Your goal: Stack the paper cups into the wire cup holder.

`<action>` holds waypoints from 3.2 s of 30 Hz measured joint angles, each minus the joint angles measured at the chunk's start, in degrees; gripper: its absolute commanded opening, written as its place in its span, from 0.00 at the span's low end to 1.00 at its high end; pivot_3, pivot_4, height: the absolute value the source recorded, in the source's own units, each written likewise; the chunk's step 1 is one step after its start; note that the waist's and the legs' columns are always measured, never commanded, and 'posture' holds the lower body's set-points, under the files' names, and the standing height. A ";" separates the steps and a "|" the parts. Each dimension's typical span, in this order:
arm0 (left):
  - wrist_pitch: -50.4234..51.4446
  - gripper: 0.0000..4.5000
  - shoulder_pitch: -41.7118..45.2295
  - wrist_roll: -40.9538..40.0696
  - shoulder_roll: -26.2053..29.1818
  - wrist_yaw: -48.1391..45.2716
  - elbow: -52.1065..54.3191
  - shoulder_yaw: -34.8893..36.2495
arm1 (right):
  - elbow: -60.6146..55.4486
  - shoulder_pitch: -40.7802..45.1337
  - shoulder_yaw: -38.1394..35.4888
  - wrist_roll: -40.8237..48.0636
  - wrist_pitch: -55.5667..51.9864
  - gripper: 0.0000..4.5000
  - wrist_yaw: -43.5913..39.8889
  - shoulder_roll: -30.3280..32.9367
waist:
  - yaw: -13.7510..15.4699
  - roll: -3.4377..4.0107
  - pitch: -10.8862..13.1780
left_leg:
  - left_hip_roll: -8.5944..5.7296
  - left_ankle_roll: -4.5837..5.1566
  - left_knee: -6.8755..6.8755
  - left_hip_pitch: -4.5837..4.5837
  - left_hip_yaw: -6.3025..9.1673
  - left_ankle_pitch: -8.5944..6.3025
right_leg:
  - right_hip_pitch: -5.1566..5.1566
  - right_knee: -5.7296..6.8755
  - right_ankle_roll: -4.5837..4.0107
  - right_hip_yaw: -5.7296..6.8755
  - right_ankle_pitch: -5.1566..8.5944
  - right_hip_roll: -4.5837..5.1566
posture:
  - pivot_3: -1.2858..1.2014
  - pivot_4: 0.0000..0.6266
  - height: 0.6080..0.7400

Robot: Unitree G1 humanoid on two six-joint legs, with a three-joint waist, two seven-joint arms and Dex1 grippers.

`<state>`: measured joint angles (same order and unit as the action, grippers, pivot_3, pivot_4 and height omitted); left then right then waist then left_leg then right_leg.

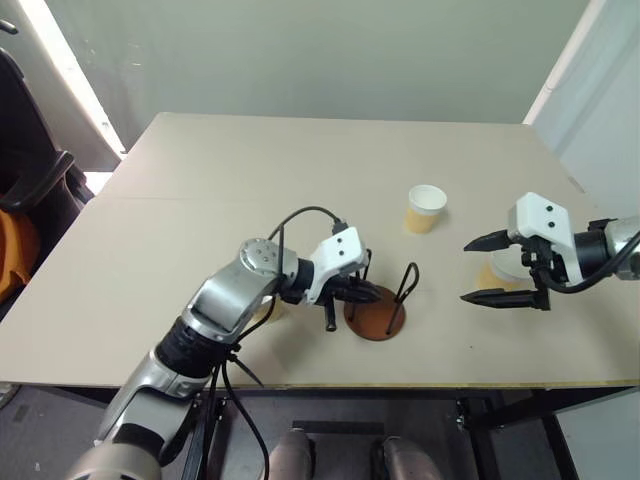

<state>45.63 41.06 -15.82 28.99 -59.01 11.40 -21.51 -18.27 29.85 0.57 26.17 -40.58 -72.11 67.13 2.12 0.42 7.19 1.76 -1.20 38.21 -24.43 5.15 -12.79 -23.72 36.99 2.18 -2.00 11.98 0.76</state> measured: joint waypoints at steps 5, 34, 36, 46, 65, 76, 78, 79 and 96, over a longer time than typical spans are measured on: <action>2.29 0.50 -0.30 -0.32 0.04 0.76 -0.02 -0.29 | 0.18 0.11 0.13 -0.24 0.08 1.00 -0.30 -0.01 | 0.00 0.00 0.00 | 0.00 0.00 -0.01 0.06 -0.01 0.00 | 0.05 0.00 -0.02 -0.01 0.01 0.00 | 0.52 0.24 1.00; -7.91 0.99 4.11 -14.08 21.07 -14.74 2.47 19.68 | 16.41 0.17 3.83 -13.51 10.03 1.00 -3.37 3.67 | -0.16 0.02 0.02 | 0.02 0.10 -0.26 0.05 0.04 -0.29 | -0.11 -0.02 -0.30 -0.01 0.18 0.04 | 0.52 0.24 1.00; -6.61 0.99 4.98 -17.57 20.14 -14.75 4.08 20.92 | 18.05 0.67 5.67 -15.27 11.18 1.00 -3.23 2.68 | -0.15 0.02 0.02 | 0.02 0.11 -0.25 0.05 0.05 -0.29 | -0.10 -0.02 -0.29 -0.01 0.17 0.05 | 0.52 0.24 1.00; -6.81 1.00 5.27 -18.55 19.04 -12.98 4.86 20.36 | 26.00 3.65 10.70 -22.35 14.00 0.71 -1.97 -2.50 | -0.47 0.05 0.03 | 0.03 0.12 -0.25 0.10 0.04 -0.30 | -0.10 0.03 -0.28 0.01 0.14 0.07 | 0.52 0.24 1.00; -10.33 1.00 5.32 -15.58 21.89 -13.25 1.30 20.47 | 17.06 24.08 5.32 -15.99 14.31 0.01 -13.19 1.57 | -0.82 0.27 0.15 | 0.04 0.11 -0.48 0.05 0.04 -0.32 | -0.25 0.00 -0.73 0.03 0.40 0.03 | 0.52 0.24 1.00; -11.07 1.00 4.51 -16.07 24.18 -16.41 0.79 20.56 | 6.77 36.07 15.03 -2.90 13.05 0.01 -20.12 -11.45 | -1.12 0.21 0.14 | 0.08 -0.15 -0.49 0.00 0.26 -0.14 | -0.30 0.00 -1.19 0.10 0.73 -0.08 | 0.52 0.24 1.00; -11.36 1.00 3.73 -16.05 24.19 -16.79 1.10 20.48 | 6.46 35.72 17.41 -3.68 14.07 0.01 -20.12 -12.51 | -1.14 0.21 0.14 | 0.08 -0.15 -0.50 -0.03 0.27 -0.14 | -0.32 0.02 -1.15 0.14 0.71 -0.07 | 0.52 0.24 1.00; -11.36 1.00 3.51 -16.07 24.19 -16.81 1.14 20.48 | 6.45 35.40 18.35 -4.15 14.70 0.01 -20.12 -12.51 | -1.12 0.21 0.14 | 0.09 -0.15 -0.51 -0.04 0.29 -0.14 | -0.33 0.03 -1.13 0.16 0.70 -0.07 | 0.52 0.24 1.00; -11.36 1.00 2.82 -16.00 24.34 -15.60 2.34 20.47 | 8.56 33.38 23.27 -14.06 21.45 0.48 -19.98 -15.61 | -1.37 0.21 0.14 | 0.09 -0.15 -0.50 -0.05 0.34 -0.14 | -0.38 0.17 -1.08 0.23 0.65 -0.01 | 0.52 0.24 1.00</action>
<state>34.28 43.88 -31.81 53.33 -74.61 13.74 -1.04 -9.71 63.23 23.84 12.11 -19.12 -92.09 51.53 0.75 0.63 7.33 1.84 -1.35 37.71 -24.47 5.49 -12.93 -24.11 37.15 1.10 -1.77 12.63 0.75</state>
